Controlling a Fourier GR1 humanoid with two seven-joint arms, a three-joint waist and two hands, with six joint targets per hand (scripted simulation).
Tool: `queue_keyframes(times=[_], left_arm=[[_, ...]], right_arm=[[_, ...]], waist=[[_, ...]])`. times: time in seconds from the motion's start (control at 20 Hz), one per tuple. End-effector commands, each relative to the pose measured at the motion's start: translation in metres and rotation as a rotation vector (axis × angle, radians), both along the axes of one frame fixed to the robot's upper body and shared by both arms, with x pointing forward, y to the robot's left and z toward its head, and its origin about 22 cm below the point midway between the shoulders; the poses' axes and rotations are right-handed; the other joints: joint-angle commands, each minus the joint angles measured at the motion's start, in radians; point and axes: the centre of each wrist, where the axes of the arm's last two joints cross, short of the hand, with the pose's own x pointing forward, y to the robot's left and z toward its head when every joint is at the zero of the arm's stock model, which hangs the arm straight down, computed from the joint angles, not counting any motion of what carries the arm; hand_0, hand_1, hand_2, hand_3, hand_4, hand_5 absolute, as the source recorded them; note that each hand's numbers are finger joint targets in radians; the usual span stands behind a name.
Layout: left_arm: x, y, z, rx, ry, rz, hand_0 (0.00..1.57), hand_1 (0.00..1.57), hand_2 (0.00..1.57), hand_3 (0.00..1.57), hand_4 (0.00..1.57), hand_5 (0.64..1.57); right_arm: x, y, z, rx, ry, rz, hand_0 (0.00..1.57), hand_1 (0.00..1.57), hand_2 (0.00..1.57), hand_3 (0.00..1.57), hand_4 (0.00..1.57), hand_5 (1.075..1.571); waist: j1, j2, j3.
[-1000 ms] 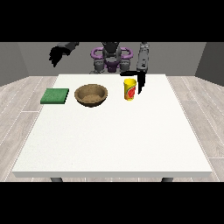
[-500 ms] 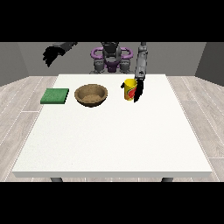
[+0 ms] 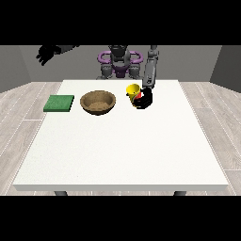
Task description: Pick the cup and pour the ball into the bowl, then pick the bowl and place it on the pad
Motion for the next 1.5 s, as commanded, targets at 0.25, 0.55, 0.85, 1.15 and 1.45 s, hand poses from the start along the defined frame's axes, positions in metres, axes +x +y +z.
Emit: queue_keyframes(times=[0.25, 0.55, 0.85, 1.15, 1.45], left_arm=[[0.033, -0.063, 0.041, 0.369, 0.078, -0.004, 1.30, 1.30, 1.57, 1.57, 1.40, 1.488], [0.021, -0.083, 0.012, 0.822, 0.131, 0.018, 1.37, 1.37, 1.57, 1.57, 1.45, 1.531], [0.038, -0.116, 0.036, 1.010, 0.155, 0.002, 1.36, 1.36, 1.57, 1.57, 1.46, 1.535], [0.048, -0.171, 0.073, 1.259, 0.154, -0.002, 1.31, 1.31, 1.57, 1.57, 1.47, 1.529], [0.054, -0.189, 0.091, 1.557, 0.110, 0.119, 1.47, 1.47, 1.57, 1.57, 1.10, 1.570]], right_arm=[[0.011, -0.027, -0.023, 0.021, 0.185, -0.055, 0.00, 0.00, 0.00, 0.28, 0.64, 1.564], [0.010, -0.033, -0.045, 0.023, 0.273, -0.044, 0.00, 0.00, 0.00, 0.15, 0.67, 1.561], [-0.009, -0.068, -0.074, 0.072, 0.267, -0.098, 0.00, 0.00, 0.00, 0.00, 0.69, 1.560], [0.011, -0.061, -0.077, 0.076, 0.308, -0.092, 0.00, 0.00, 0.00, 0.17, 0.70, 1.560], [0.013, -0.058, -0.085, 0.062, 0.344, -0.073, 0.00, 0.00, 0.00, 0.25, 0.70, 1.556]], waist=[[0.043, -0.185, 0.0006], [0.056, -0.254, 0.0030], [0.098, -0.268, -0.0002], [0.102, -0.313, -0.0004], [0.074, -0.324, -0.0006]])
